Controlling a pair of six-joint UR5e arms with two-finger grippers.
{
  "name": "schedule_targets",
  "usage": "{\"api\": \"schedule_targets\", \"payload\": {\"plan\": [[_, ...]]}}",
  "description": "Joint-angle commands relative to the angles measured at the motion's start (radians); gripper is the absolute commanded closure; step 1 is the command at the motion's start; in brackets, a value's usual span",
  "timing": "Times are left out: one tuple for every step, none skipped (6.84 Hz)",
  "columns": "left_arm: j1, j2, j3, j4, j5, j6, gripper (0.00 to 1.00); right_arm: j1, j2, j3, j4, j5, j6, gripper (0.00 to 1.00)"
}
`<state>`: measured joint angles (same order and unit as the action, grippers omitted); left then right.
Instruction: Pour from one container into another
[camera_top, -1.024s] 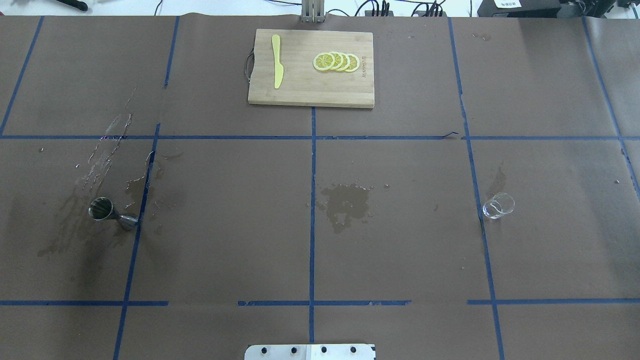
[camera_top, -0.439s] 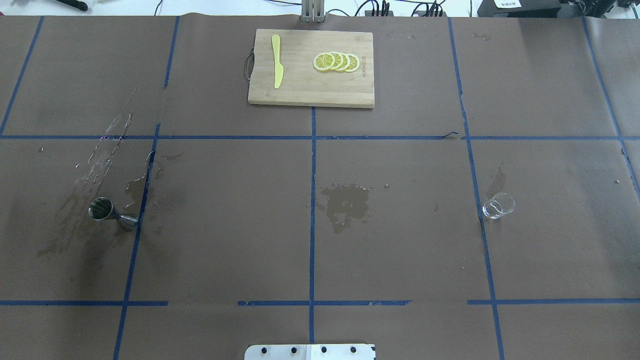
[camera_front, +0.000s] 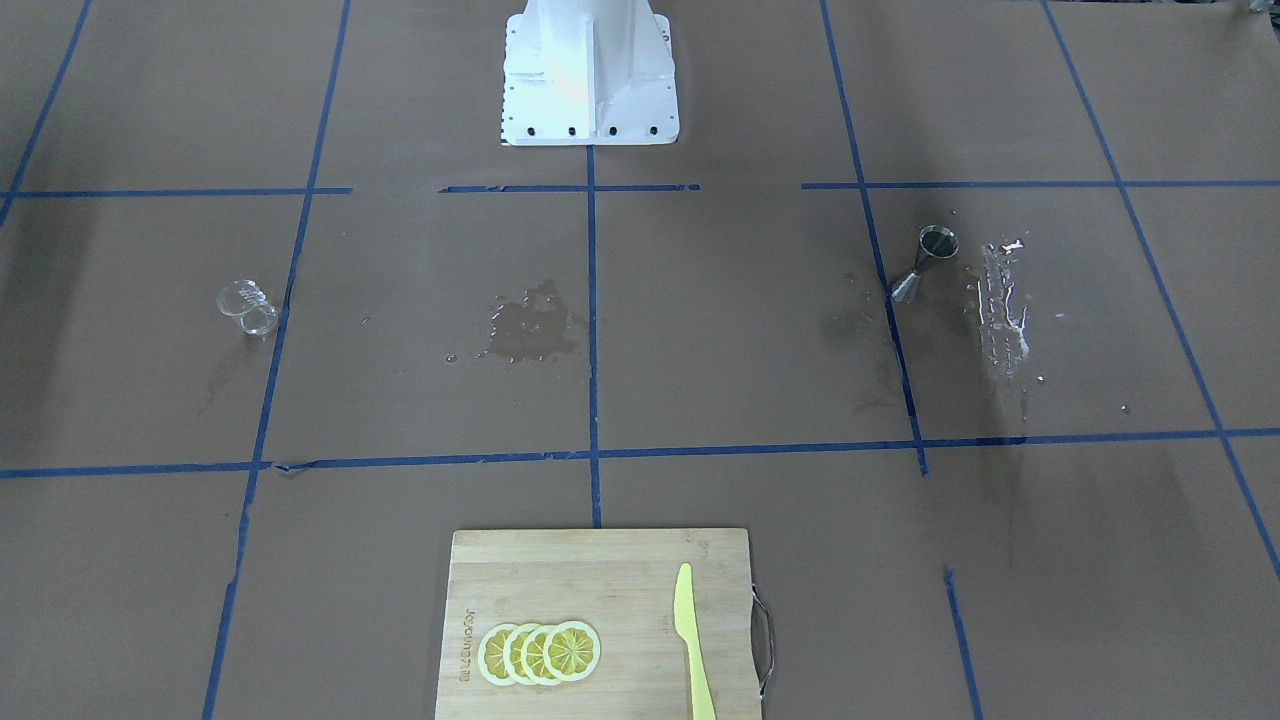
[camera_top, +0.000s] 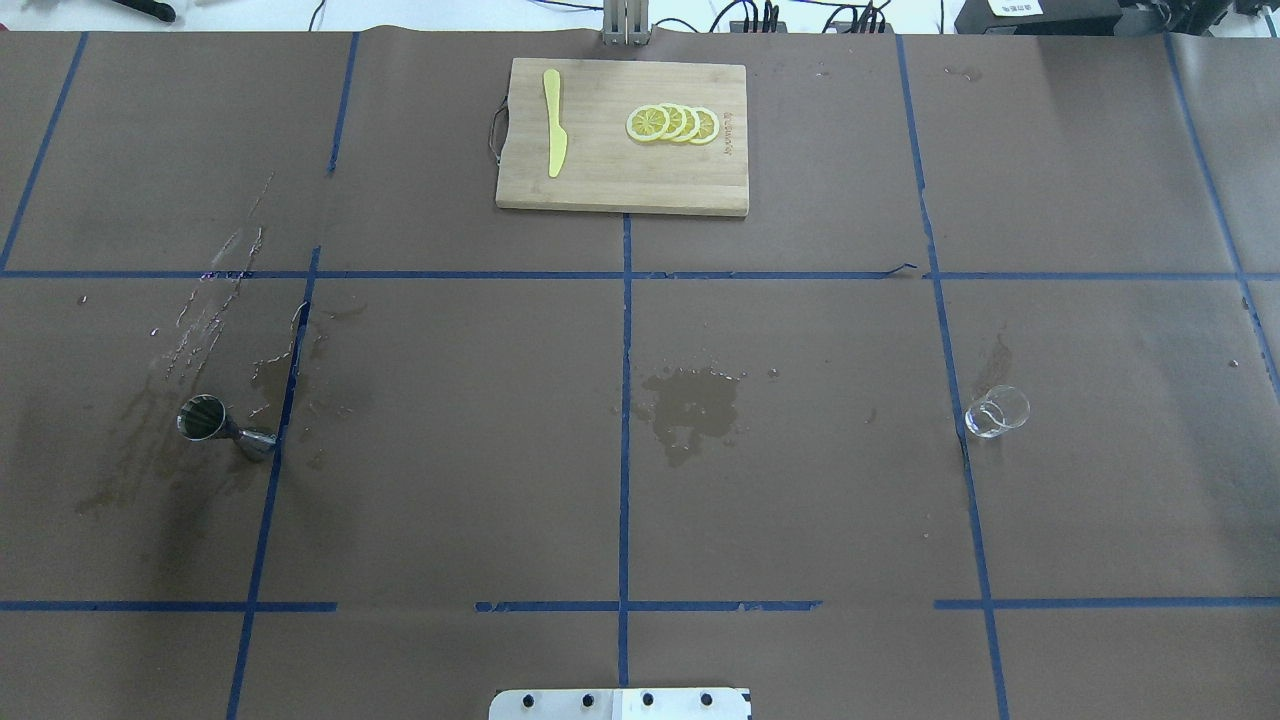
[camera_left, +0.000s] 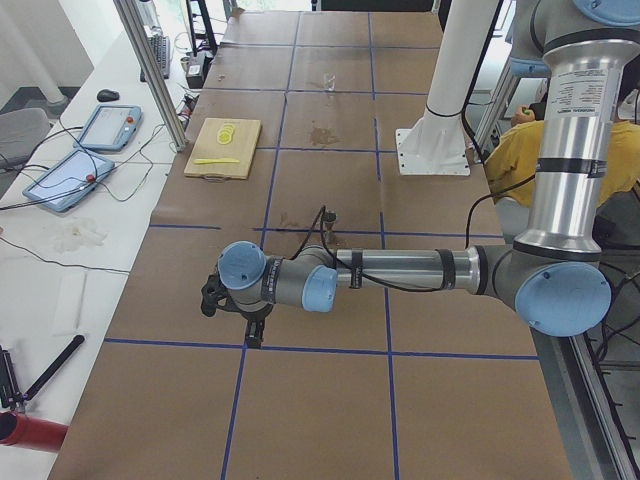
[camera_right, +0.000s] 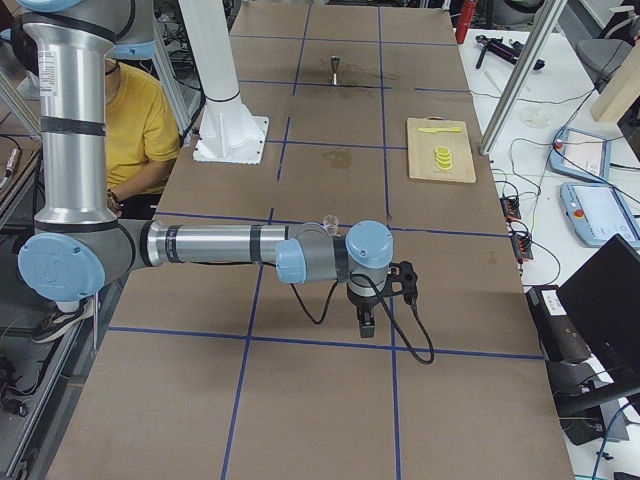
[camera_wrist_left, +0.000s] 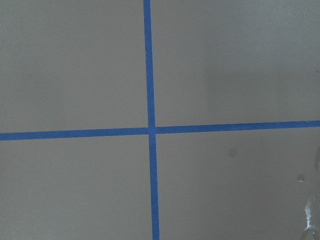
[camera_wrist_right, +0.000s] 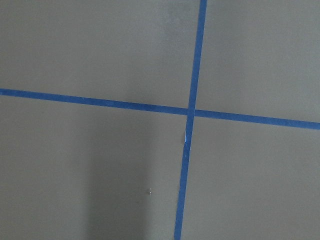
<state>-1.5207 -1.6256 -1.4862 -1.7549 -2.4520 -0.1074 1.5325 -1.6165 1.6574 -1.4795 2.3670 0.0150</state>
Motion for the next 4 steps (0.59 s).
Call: {"api": "schedule_targets", "payload": {"plan": [[-0.001, 0.001, 0.001, 0.000, 0.004, 0.002, 0.00, 0.000, 0.000, 0.001, 0.002, -0.002, -0.001, 0.00], [-0.001, 0.001, 0.001, 0.000, 0.005, 0.002, 0.00, 0.000, -0.003, 0.010, 0.004, -0.002, -0.006, 0.00], [-0.001, 0.000, 0.001, 0.000, 0.005, 0.002, 0.00, 0.000, -0.005, 0.016, 0.002, -0.002, -0.004, 0.00], [0.000, 0.000, 0.001, 0.000, 0.005, 0.002, 0.00, 0.000, -0.005, 0.033, 0.002, 0.000, -0.006, 0.00]]}}
